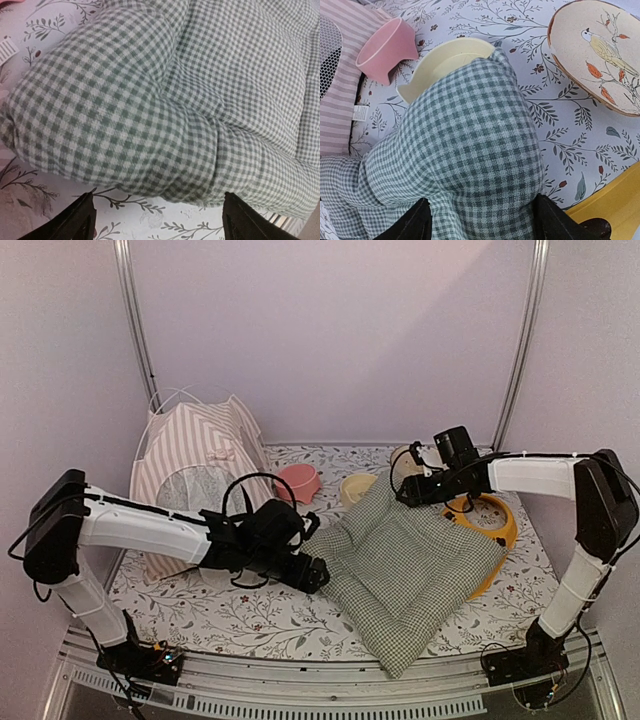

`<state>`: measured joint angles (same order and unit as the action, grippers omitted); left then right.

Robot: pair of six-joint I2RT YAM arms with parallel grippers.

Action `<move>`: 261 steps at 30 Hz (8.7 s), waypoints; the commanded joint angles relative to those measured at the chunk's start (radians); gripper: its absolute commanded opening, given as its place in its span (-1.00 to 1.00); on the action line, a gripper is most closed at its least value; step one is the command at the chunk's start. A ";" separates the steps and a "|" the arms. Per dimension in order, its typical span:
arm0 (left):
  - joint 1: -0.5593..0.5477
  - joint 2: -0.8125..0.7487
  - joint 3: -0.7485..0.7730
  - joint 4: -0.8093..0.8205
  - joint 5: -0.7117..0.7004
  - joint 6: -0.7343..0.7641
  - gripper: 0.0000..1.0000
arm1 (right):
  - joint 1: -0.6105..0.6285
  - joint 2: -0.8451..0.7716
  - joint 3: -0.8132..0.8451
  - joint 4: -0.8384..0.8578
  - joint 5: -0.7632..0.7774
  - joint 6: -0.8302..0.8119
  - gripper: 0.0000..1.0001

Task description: Set up the pet tent

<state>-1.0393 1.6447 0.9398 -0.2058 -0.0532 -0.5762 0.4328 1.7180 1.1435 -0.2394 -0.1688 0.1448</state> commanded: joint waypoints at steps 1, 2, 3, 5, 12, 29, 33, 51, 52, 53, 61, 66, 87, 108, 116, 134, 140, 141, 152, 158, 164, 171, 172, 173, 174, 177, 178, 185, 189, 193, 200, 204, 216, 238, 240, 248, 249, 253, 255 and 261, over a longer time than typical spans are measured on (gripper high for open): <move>0.048 0.077 0.020 0.146 0.050 0.019 0.72 | 0.003 0.017 0.012 0.008 -0.062 -0.010 0.23; 0.052 0.098 0.036 0.159 0.055 0.025 0.69 | 0.007 0.012 0.011 0.005 -0.058 -0.004 0.09; 0.057 0.126 0.056 0.160 0.067 0.031 0.54 | 0.010 0.007 0.012 -0.001 -0.052 0.000 -0.10; 0.059 0.179 0.117 0.143 0.085 0.043 0.13 | 0.019 -0.011 0.016 -0.015 -0.043 0.016 -0.48; 0.022 0.184 0.188 0.162 0.139 0.047 -1.00 | 0.078 -0.113 -0.004 -0.044 -0.068 0.050 -1.00; 0.011 0.185 0.305 0.229 0.171 -0.128 -1.00 | 0.342 -0.206 -0.299 0.229 -0.220 0.230 -0.79; 0.016 0.218 0.311 0.257 0.188 -0.151 -1.00 | 0.360 -0.201 -0.337 0.275 -0.230 0.244 -0.48; 0.055 0.311 0.389 0.235 0.222 -0.159 -1.00 | 0.375 -0.219 -0.448 0.279 -0.017 0.167 0.23; 0.055 0.310 0.389 0.235 0.222 -0.159 -1.00 | 0.374 -0.215 -0.447 0.269 0.006 0.166 0.21; 0.056 0.311 0.389 0.236 0.223 -0.159 -1.00 | 0.375 -0.211 -0.448 0.266 0.030 0.165 0.21; 0.057 0.307 0.395 0.244 0.252 -0.150 -0.81 | 0.376 -0.136 -0.442 0.276 0.088 0.168 -0.32; 0.057 0.277 0.375 0.232 0.237 -0.143 -0.65 | 0.375 -0.117 -0.429 0.288 0.092 0.182 -1.00; 0.047 -0.184 0.062 0.042 -0.115 -0.114 0.62 | 0.373 -0.256 -0.354 0.225 0.110 0.233 -1.00; 0.091 -0.604 -0.261 -0.447 -0.596 -0.514 0.72 | 0.372 -0.276 -0.296 0.208 0.068 0.224 -1.00; 0.279 -0.585 -0.288 -0.308 -0.579 -0.340 0.88 | 0.373 -0.286 -0.299 0.214 0.056 0.217 -1.00; 0.516 -0.345 -0.346 0.148 -0.469 -0.088 0.26 | 0.373 -0.346 -0.324 0.221 0.061 0.214 -1.00; 0.525 -0.266 -0.287 0.208 -0.448 0.020 -1.00 | 0.373 -0.372 -0.332 0.214 0.075 0.211 -1.00; 0.519 -0.267 -0.275 0.210 -0.427 0.031 -1.00 | 0.372 -0.379 -0.333 0.209 0.077 0.210 -1.00; 0.200 -0.241 -0.024 0.058 -0.401 -0.005 -1.00 | 0.370 -0.400 -0.337 0.212 0.089 0.204 -1.00; 0.091 -0.190 0.201 -0.025 -0.345 0.011 -1.00 | 0.363 -0.402 -0.333 0.210 0.080 0.198 -1.00; 0.078 -0.157 0.400 -0.106 -0.271 0.088 -1.00 | 0.349 -0.418 -0.342 0.210 0.079 0.197 -1.00; 0.152 -0.095 0.539 -0.177 -0.128 0.082 -1.00 | 0.337 -0.416 -0.347 0.211 0.061 0.197 -1.00; 0.176 -0.089 0.540 -0.175 -0.090 0.062 -1.00 | 0.337 -0.414 -0.349 0.215 0.057 0.198 -1.00; 0.201 -0.082 0.537 -0.164 -0.058 0.040 -0.99 | 0.337 -0.412 -0.352 0.219 0.052 0.201 -1.00; 0.223 -0.077 0.534 -0.146 -0.024 0.023 -0.95 | 0.339 -0.409 -0.355 0.223 0.046 0.205 -1.00; 0.253 -0.037 0.567 -0.128 0.006 0.015 -0.87 | 0.338 -0.397 -0.354 0.219 0.037 0.209 -1.00; 0.259 -0.015 0.589 -0.138 -0.001 0.022 -0.86 | 0.338 -0.395 -0.354 0.216 0.037 0.209 -1.00; 0.312 0.061 0.658 -0.121 0.013 -0.017 -0.80 | 0.338 -0.422 -0.351 0.185 0.055 0.208 -1.00; 0.334 0.046 0.644 -0.066 -0.016 -0.050 -0.91 | 0.337 -0.439 -0.349 0.169 0.067 0.208 -1.00; 0.355 0.044 0.661 -0.057 -0.066 -0.037 -0.95 | 0.340 -0.456 -0.344 0.152 0.051 0.202 -1.00; 0.383 0.141 0.743 -0.136 -0.025 0.044 -0.74 | 0.437 -0.501 -0.350 0.185 -0.050 0.132 -1.00; 0.378 0.208 0.781 -0.194 0.020 0.102 -0.53 | 0.471 -0.512 -0.360 0.205 -0.101 0.097 -1.00; 0.203 0.138 0.697 -0.172 -0.057 0.225 0.71 | 0.412 -0.478 -0.306 0.145 -0.034 0.130 -1.00; 0.060 -0.200 0.083 -0.093 -0.306 -0.111 0.44 | 0.368 -0.296 -0.165 0.109 -0.018 0.162 -1.00; 0.049 -0.194 0.061 -0.127 -0.388 -0.152 0.41 | 0.369 -0.282 -0.156 0.116 -0.028 0.163 -1.00; 0.056 -0.194 -0.021 -0.313 -0.602 -0.363 0.35 | 0.368 -0.271 -0.143 0.100 -0.027 0.159 -1.00; 0.061 -0.206 -0.036 -0.317 -0.611 -0.374 0.36 | 0.368 -0.274 -0.144 0.098 -0.025 0.158 -1.00; 0.108 -0.249 -0.092 -0.316 -0.614 -0.388 0.47 | 0.369 -0.279 -0.148 0.092 -0.024 0.154 -1.00; 0.138 -0.261 -0.113 -0.291 -0.602 -0.371 0.56 | 0.367 -0.280 -0.147 0.093 -0.028 0.152 -1.00; 0.197 -0.233 -0.124 -0.196 -0.625 -0.307 0.62 | 0.367 -0.288 -0.143 0.094 -0.033 0.154 -1.00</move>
<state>-0.8803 1.3975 0.8215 -0.4656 -0.6342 -0.9092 0.8082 1.4532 0.9661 -0.1688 -0.1993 0.2989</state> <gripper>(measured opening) 0.808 0.014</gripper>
